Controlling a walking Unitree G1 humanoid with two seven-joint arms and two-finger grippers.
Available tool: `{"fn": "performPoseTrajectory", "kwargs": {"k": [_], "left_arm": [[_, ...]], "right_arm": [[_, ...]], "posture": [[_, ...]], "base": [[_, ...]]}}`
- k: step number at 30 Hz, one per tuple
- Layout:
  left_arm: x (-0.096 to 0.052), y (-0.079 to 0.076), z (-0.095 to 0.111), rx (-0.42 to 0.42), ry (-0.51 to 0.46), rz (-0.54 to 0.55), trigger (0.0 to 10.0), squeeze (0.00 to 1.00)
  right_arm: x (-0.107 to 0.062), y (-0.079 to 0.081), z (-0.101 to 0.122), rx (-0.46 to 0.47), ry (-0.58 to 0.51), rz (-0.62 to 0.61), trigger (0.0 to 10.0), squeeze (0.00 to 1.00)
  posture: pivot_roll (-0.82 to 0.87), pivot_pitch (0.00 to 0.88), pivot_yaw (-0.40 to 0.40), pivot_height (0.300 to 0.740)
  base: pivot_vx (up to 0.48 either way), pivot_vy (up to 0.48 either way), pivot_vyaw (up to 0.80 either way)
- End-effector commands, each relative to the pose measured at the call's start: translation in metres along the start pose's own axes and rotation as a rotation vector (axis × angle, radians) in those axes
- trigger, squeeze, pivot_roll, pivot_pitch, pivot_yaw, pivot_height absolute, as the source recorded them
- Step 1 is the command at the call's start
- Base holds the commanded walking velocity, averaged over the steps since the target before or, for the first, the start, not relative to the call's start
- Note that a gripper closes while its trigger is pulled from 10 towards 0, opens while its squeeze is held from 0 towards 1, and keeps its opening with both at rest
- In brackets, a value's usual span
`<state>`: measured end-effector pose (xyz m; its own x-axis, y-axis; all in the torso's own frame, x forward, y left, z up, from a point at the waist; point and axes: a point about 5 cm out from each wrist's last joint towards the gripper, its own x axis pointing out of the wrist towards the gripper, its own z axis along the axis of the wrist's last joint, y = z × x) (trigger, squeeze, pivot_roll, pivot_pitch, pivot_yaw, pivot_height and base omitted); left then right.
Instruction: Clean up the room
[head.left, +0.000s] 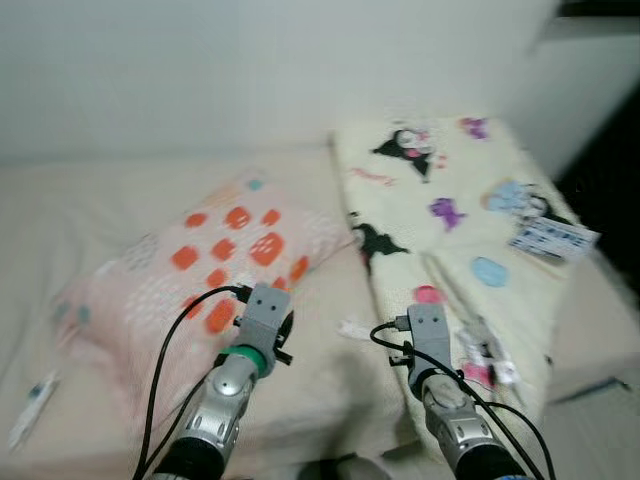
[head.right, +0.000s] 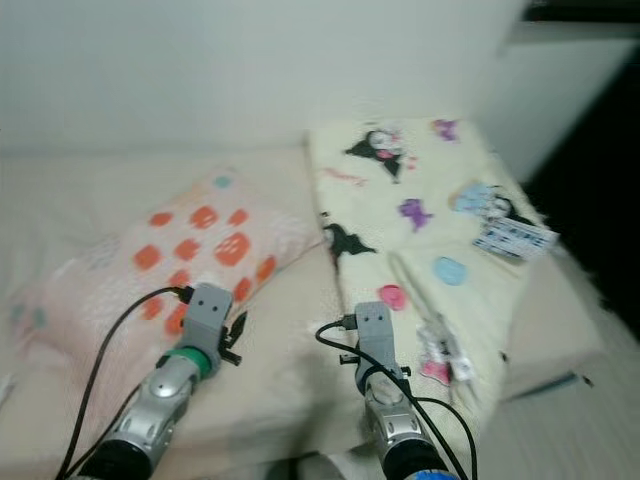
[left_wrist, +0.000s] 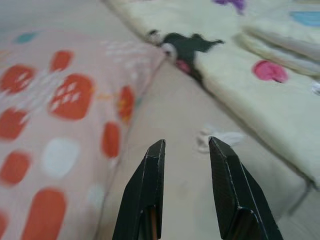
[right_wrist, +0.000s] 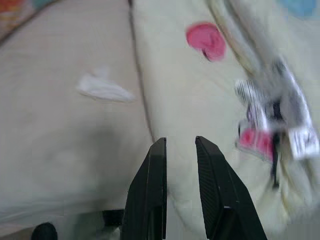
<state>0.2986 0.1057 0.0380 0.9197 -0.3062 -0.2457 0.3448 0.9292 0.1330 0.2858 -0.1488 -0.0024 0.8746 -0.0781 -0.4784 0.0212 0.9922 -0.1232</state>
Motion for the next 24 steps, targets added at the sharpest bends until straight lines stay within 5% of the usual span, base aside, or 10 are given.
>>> {"fn": "performPoseTrajectory", "kwargs": {"k": [1,4,18,24], "left_arm": [[-0.003,-0.001,-0.009,0.005,0.031,-0.008,10.0,0.0],[-0.003,-0.001,-0.008,0.007,0.032,-0.007,10.0,0.0],[-0.005,0.002,-0.012,0.029,0.043,0.017,10.0,0.0],[-0.005,0.002,-0.013,0.025,0.042,0.023,10.0,0.0]], "right_arm": [[-0.002,0.0,-0.008,0.013,0.033,-0.002,10.0,0.0],[-0.002,0.0,-0.008,0.013,0.033,0.002,10.0,0.0],[-0.002,0.006,-0.006,-0.035,0.021,0.048,10.0,0.0],[-0.002,0.01,-0.006,-0.038,0.023,0.075,10.0,0.0]], "posture": [[-0.03,0.091,0.012,0.74],[-0.03,0.091,0.012,0.74],[-0.03,0.074,0.007,0.74],[-0.03,0.071,0.003,0.74]], "base": [[0.0,0.0,-0.8],[0.0,0.0,-0.8],[0.0,0.0,0.0],[0.0,0.0,0.69]]}}
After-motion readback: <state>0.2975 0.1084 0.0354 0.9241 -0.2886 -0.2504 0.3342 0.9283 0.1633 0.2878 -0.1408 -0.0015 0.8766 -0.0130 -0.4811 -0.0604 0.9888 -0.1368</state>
